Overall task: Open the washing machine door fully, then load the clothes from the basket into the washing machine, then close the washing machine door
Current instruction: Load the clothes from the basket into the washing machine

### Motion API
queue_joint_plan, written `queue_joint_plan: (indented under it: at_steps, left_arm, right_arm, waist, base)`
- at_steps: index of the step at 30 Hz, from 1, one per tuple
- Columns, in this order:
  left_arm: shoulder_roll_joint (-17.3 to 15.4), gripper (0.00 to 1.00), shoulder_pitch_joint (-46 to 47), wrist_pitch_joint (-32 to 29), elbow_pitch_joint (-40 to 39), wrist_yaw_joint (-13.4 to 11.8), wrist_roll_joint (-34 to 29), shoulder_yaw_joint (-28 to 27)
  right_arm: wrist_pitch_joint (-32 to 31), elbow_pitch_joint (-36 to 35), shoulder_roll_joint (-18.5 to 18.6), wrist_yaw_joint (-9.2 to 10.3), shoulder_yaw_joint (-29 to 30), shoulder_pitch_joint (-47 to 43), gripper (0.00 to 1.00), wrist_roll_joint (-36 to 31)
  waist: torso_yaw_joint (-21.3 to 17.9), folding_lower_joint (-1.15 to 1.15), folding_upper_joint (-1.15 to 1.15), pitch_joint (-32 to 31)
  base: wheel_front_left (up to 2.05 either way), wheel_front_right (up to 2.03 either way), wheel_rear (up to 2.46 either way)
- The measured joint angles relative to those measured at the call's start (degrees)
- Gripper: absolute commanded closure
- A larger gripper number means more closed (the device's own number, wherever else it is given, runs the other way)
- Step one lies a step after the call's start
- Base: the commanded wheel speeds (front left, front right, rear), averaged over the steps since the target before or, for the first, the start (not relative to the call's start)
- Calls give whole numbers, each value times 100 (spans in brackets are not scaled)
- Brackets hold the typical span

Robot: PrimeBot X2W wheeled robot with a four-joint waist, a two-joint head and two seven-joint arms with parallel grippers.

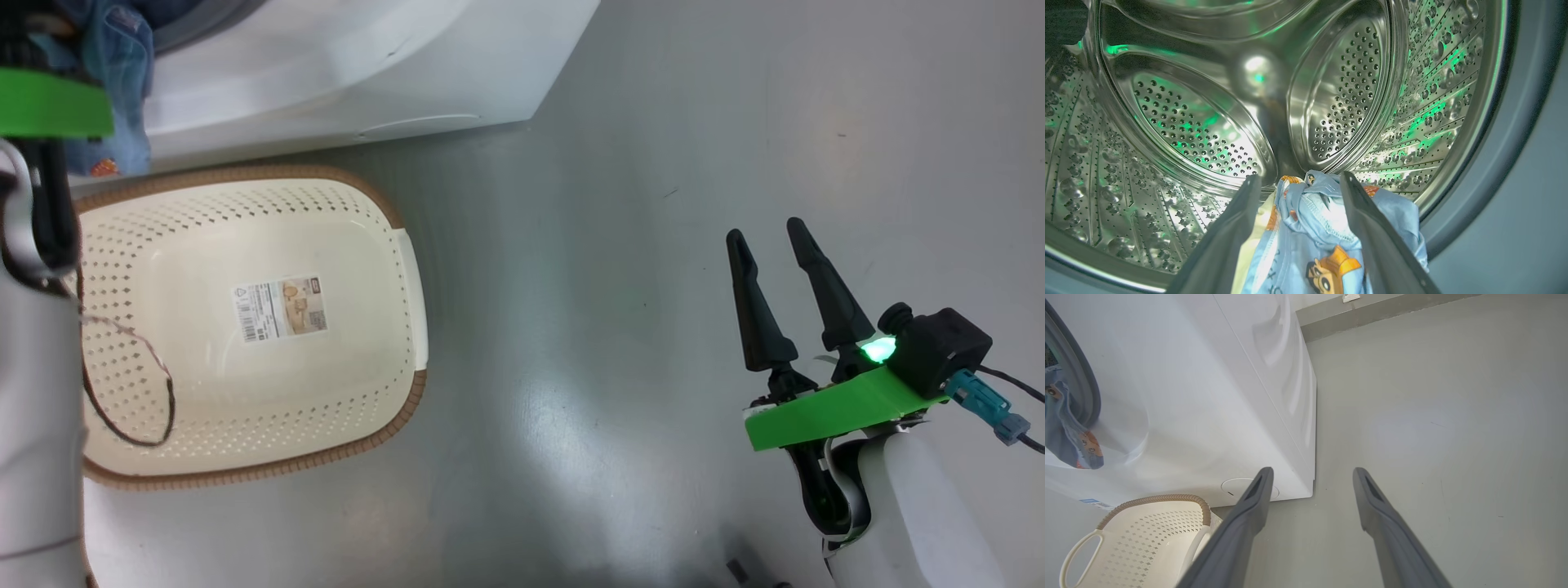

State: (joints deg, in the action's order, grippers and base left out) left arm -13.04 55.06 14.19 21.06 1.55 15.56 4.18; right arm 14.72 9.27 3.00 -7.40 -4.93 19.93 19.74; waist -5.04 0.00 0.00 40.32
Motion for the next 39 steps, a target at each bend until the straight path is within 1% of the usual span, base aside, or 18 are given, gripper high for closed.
queue_joint_plan:
  at_steps: [11,20,27,34,39]
  left_arm:
    - [0,0,-1282,11,-950,-283,34,-163]
    - [10,0,-2164,54,-1422,-366,33,-461]
    - [292,0,-2716,54,-1678,-389,33,-724]
    - [544,0,-3328,54,-1679,-380,-131,-777]
    - [613,0,-3532,54,-1672,-322,-219,-937]
  right_arm:
    - [0,1,1,0,11,-3,0,-40]
    - [0,2,3,0,-7,-3,0,-144]
    - [0,7,3,0,-9,-1,0,-145]
    - [0,18,4,0,-20,1,0,-146]
    - [0,23,4,0,-21,1,0,-154]
  waist:
    - [69,0,0,-5]
    - [76,0,0,25]
    - [110,0,0,46]
    - [114,0,0,64]
    - [123,0,0,61]
  base:
    - [0,0,0]
    - [0,0,0]
    - [0,0,0]
    - [0,0,0]
    - [0,0,0]
